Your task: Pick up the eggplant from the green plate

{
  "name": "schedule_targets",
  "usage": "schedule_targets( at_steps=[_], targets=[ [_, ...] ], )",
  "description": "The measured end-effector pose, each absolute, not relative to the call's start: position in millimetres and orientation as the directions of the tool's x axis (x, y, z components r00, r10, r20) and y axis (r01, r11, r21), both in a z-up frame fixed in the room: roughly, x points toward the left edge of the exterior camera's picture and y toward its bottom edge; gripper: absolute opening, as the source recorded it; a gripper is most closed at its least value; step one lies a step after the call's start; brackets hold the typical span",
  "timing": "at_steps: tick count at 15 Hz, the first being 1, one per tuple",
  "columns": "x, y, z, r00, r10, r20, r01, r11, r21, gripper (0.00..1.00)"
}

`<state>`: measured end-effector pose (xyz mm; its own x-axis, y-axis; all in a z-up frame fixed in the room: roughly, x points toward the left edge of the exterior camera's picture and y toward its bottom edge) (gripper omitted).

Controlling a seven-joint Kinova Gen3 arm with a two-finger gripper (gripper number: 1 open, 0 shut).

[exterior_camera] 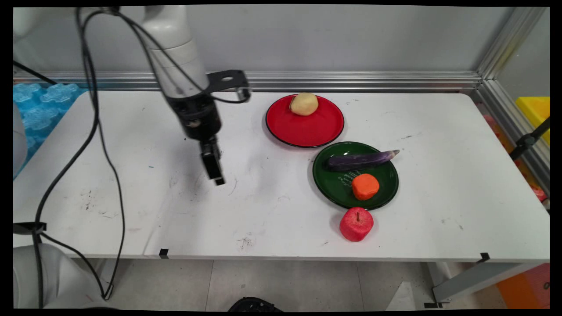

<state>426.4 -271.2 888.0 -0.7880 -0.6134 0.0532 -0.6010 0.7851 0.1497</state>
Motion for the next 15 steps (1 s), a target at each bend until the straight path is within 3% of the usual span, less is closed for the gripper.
schedule_targets(
  at_steps=[8, 15],
  targets=[
    [353.2, -346.2, 872.3, -0.822, -0.519, 0.234, -0.52, 0.852, 0.061, 1.0],
    [306.0, -374.7, 849.9, -0.835, -0.448, 0.32, -0.473, 0.881, -0.002, 1.0]
  ],
)
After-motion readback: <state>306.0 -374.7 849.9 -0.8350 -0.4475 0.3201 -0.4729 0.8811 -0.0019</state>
